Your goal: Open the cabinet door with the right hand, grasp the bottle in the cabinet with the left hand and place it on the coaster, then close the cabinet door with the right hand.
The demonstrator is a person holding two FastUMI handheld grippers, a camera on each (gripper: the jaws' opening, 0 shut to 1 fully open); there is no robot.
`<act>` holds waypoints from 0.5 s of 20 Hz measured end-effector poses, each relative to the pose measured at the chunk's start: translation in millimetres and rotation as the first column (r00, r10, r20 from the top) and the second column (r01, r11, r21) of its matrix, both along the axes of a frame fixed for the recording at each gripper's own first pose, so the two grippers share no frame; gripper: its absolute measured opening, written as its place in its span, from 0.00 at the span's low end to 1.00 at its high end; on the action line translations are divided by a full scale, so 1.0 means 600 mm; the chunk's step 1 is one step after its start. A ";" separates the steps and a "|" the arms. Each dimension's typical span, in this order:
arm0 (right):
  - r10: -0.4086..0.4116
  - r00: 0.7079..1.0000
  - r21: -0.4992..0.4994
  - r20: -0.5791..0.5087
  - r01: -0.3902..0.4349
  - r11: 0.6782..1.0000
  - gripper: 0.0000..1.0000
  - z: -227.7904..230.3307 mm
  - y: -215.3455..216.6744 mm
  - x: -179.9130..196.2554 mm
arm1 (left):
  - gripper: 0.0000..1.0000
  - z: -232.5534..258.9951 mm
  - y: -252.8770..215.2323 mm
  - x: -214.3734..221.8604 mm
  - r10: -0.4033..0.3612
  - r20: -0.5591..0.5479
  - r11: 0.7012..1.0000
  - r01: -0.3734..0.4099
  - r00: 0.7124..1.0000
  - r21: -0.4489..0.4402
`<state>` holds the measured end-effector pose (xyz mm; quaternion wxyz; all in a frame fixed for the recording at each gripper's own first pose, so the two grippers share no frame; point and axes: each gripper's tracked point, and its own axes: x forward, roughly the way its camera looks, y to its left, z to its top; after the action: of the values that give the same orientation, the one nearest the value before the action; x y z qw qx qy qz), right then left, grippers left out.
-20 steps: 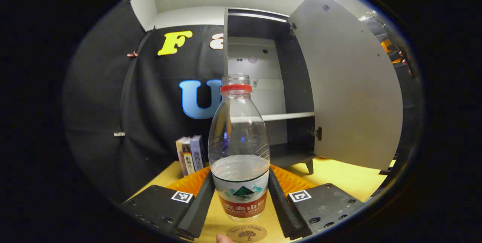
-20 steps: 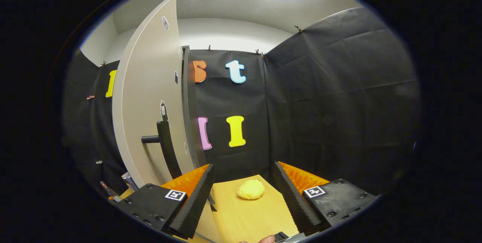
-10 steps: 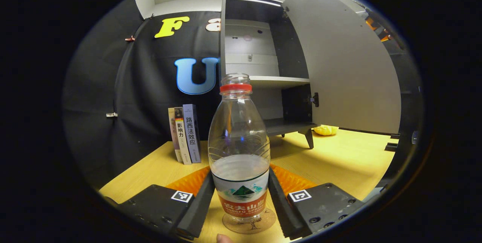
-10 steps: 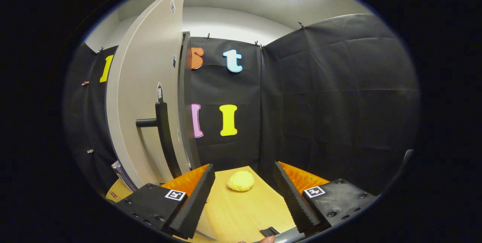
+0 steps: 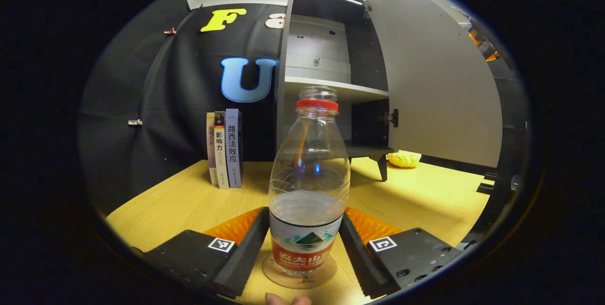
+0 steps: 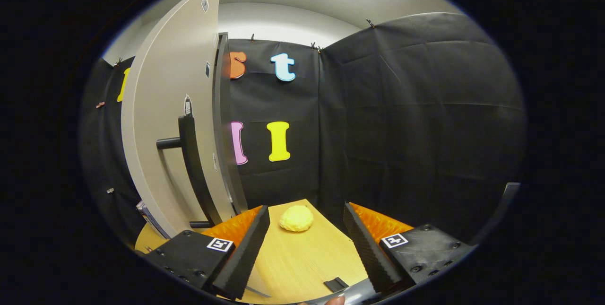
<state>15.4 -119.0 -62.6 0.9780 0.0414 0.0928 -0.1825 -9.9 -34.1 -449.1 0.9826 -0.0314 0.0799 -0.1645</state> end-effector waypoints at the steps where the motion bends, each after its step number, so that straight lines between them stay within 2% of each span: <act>1: -0.002 1.000 0.006 -0.001 0.002 1.000 0.98 -0.002 -0.003 -0.001 | 0.89 0.006 -0.001 0.000 0.000 -0.002 1.000 0.000 1.000 0.002; 6: 0.004 1.000 0.034 0.010 -0.004 0.999 0.98 -0.005 -0.012 0.001 | 0.93 0.033 0.000 -0.002 0.010 -0.016 1.000 -0.010 1.000 0.029; 8: 0.018 1.000 -0.002 0.012 -0.018 1.000 0.98 -0.007 -0.013 0.000 | 0.94 0.044 -0.005 -0.010 -0.010 -0.029 1.000 0.011 1.000 0.028; 10: 0.046 0.999 -0.025 0.009 -0.045 0.999 0.98 -0.010 -0.006 0.004 | 0.94 0.063 0.005 -0.015 0.009 -0.043 1.000 -0.007 0.999 0.030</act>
<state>17.6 -122.8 -68.7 0.9827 0.0281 0.0867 -0.1611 -19.0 -31.4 -411.3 0.9817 -0.0206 0.1034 -0.1587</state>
